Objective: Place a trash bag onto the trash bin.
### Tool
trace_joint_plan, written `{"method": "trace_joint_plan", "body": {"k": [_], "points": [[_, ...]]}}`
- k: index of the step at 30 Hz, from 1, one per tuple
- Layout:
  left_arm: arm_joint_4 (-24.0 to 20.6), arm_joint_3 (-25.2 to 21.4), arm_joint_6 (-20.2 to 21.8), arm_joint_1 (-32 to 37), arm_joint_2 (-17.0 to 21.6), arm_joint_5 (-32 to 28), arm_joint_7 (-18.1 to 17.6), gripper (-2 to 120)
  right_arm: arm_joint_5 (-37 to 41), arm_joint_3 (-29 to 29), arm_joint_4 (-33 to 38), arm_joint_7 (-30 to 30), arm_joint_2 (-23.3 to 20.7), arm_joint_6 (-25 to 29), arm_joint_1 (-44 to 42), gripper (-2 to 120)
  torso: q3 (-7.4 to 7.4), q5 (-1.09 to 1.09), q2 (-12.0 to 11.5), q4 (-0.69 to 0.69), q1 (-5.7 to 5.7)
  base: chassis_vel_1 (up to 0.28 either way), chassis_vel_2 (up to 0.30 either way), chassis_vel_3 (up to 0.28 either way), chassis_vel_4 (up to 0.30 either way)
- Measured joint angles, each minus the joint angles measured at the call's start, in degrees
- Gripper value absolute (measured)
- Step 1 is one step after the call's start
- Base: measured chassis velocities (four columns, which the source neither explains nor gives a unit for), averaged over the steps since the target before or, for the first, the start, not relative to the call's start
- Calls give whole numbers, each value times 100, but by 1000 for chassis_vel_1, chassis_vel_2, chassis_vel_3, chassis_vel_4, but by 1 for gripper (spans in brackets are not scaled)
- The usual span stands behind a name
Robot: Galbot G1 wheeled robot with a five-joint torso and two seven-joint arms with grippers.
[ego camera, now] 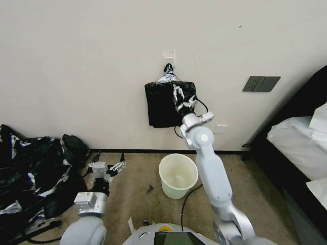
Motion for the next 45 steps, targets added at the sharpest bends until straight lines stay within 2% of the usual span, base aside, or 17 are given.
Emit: {"method": "trace_joint_plan", "body": {"k": [13, 24, 28, 37, 39, 42, 44, 45], "points": [[5, 9, -294, 321, -212, 401, 27, 100, -140, 96, -884, 101, 282, 86, 832, 99, 0, 1, 0, 0, 0, 0, 0, 0, 0], [6, 12, -282, 271, -221, 437, 64, 100, -141, 7, -900, 276, 336, 98, 834, 97, -1, 1, 0, 0, 0, 0, 0, 0, 0], [7, 42, -286, 288, -306, 533, 142, 100, -150, 6, -998, 278, 461, 97, 973, 87, -1, 1, 0, 1, -1, 0, 0, 0, 0], [7, 43, -384, 311, -331, 552, 158, 100, -263, 58, -1154, 279, 432, 101, 1091, 81, 0, 1, 1, 0, -1, 0, 0, 0, 0], [7, 54, -400, 308, -350, 562, 159, 100, -266, 85, -1155, 279, 421, 101, 1115, 73, -1, 1, 1, 0, -1, 0, 0, 0, 0], [7, 68, -404, 312, -358, 573, 160, 100, -265, 92, -1156, 281, 422, 101, 1126, 70, -1, 2, 1, 0, -1, 0, 0, 0, 0], [7, 98, -422, 322, -376, 617, 171, 100, -262, 82, -1203, 282, 452, 100, 1156, 63, 0, 1, 1, 0, -1, 0, 0, 0, 0], [7, 98, -422, 322, -376, 617, 171, 100, -262, 82, -1203, 282, 452, 100, 1156, 63, 0, 1, 1, 0, -1, 0, 0, 0, 0]]}}
